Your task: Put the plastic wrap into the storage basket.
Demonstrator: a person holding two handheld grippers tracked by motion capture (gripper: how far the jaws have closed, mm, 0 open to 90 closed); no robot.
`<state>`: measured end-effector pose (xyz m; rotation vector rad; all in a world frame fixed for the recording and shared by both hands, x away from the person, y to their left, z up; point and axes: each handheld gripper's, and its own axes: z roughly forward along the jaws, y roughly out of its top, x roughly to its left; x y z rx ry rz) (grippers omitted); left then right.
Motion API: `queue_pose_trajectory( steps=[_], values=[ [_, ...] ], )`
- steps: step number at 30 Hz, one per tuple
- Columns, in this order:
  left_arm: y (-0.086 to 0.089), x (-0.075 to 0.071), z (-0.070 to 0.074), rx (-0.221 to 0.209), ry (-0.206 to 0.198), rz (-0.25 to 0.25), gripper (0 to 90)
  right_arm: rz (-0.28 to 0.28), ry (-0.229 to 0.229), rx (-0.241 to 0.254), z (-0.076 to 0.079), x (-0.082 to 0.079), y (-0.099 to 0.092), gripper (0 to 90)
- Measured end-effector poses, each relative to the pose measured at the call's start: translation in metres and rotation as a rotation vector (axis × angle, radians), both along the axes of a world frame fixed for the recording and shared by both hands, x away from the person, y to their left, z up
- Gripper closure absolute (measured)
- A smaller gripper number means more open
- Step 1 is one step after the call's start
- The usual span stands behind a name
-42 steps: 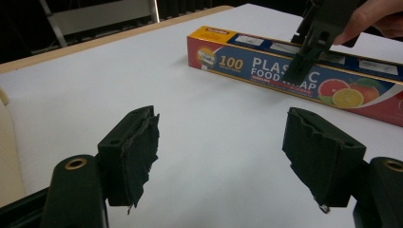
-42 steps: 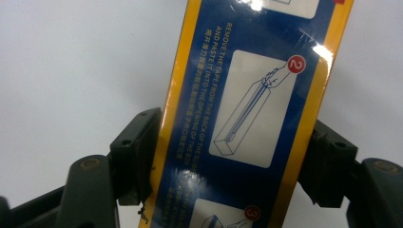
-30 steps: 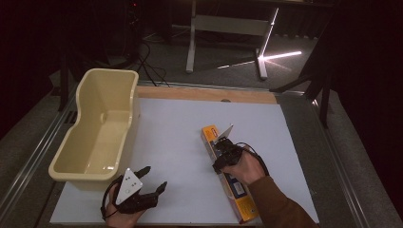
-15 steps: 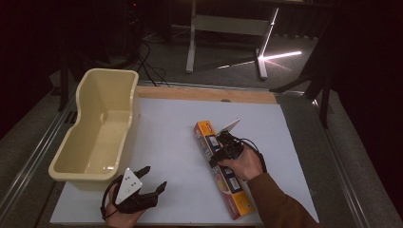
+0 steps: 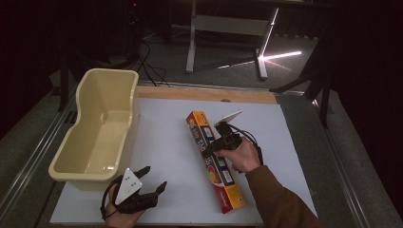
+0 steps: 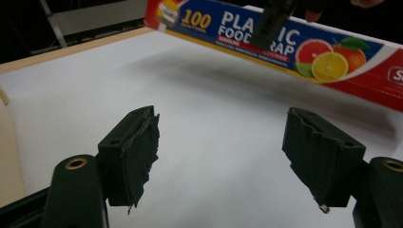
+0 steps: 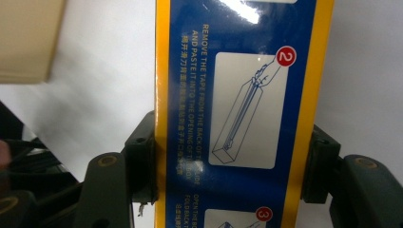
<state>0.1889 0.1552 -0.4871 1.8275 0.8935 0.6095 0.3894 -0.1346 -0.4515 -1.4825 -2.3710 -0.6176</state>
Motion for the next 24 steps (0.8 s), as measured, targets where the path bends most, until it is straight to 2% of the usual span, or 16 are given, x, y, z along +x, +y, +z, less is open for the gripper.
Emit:
queue_pose_trajectory(
  steps=[5, 12, 24],
  values=[
    [0.0, 0.0, 0.0, 0.0, -0.001, -0.001, 27.4, -0.018, -0.001, 0.047, 0.009, 0.006, 0.001, 38.8],
    [-0.001, 0.0, 0.0, -0.001, -0.003, 0.0, 27.4, -0.036, 0.02, 0.142, 0.021, 0.011, 0.003, 38.8],
    [-0.001, -0.001, 0.0, -0.002, -0.004, -0.002, 27.3, -0.03, -0.019, 0.25, 0.054, 0.014, 0.024, 38.8]
  ],
)
